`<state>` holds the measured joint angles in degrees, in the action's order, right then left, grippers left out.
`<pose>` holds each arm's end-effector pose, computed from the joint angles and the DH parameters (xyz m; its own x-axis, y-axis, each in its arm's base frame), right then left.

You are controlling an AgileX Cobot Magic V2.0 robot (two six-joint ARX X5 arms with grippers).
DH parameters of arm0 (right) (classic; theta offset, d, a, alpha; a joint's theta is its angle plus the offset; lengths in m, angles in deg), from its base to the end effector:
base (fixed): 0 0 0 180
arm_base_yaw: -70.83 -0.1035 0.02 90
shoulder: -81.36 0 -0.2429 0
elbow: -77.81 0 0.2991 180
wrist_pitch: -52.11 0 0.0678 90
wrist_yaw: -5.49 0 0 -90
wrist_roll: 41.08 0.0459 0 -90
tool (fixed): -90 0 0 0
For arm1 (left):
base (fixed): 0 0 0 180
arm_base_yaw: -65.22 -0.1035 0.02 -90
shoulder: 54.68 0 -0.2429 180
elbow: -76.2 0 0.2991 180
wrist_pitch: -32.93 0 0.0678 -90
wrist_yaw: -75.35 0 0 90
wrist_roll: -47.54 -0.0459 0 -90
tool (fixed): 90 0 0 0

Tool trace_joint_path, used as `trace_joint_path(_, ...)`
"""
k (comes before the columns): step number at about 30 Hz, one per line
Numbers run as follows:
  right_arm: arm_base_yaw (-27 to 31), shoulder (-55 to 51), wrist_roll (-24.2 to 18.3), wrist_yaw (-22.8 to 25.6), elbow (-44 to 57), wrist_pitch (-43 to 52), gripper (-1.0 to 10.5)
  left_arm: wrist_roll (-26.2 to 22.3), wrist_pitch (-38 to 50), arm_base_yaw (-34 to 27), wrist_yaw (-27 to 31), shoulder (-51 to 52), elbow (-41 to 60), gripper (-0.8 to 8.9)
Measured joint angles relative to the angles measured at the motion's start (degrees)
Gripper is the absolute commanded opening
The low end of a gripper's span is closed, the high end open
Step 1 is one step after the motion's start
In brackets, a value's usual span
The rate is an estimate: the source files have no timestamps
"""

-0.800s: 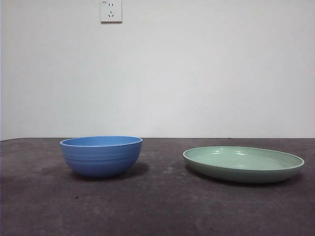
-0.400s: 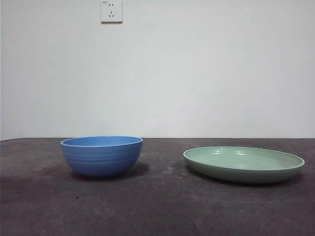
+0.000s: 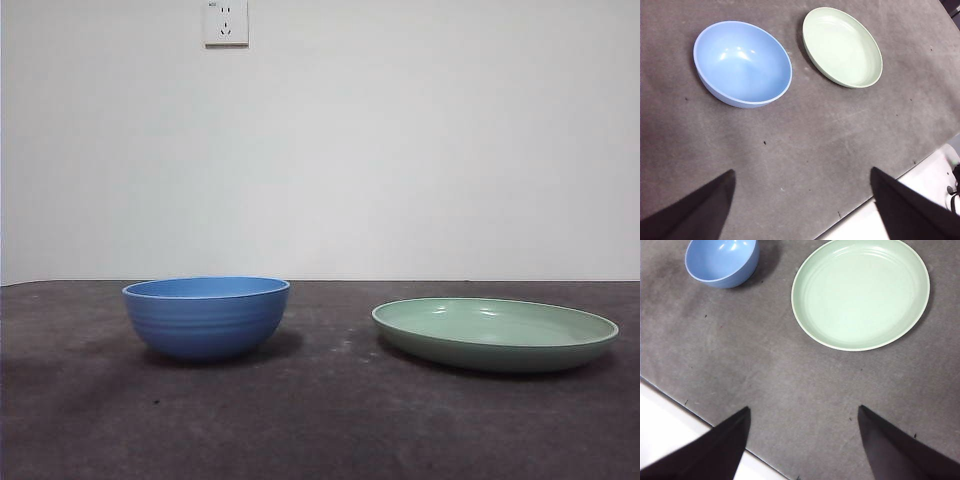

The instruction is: Pick up the blue bowl, put it on the green plate, put it on desk

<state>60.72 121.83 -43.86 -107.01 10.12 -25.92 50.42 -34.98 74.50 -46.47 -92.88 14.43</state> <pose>0.1651 0.0473 0.3125 0.5076 0.4792 -0.7161 -0.4368 0.8595 0.2656 0.1734 -0.0529 0.2987 0.5147 -0.6184 -0.5939 0.4739 0.7825 -0.4040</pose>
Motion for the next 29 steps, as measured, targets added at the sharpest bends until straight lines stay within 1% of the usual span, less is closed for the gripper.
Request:
trace_joint_path(9, 0.00, 0.00, 0.20, 0.02, 0.00, 0.02, 3.6, 1.18, 1.55, 0.00, 0.00, -0.83, 0.00, 4.65)
trace_joint_path(15, 0.00, 0.00, 0.28, 0.02, 0.00, 0.15, 3.6, 2.58, 3.23, 0.42, 0.55, -5.86, -2.49, 4.65)
trace_joint_path(21, 0.00, 0.00, 0.55, 0.04, 0.00, 0.33, 3.6, 2.62, 6.10, 3.30, 6.62, -14.75, -9.70, 4.65)
trace_joint_path(26, 0.00, 0.00, 0.66, 0.02, 0.00, 0.33, 3.6, 2.60, 6.36, 6.14, 12.37, -25.55, -16.83, 4.63)
trace_joint_path(29, 0.00, 0.00, 0.66, 0.04, 0.00, 0.33, 3.6, 2.51, 6.47, 8.13, 15.98, -31.93, -19.41, 4.63)
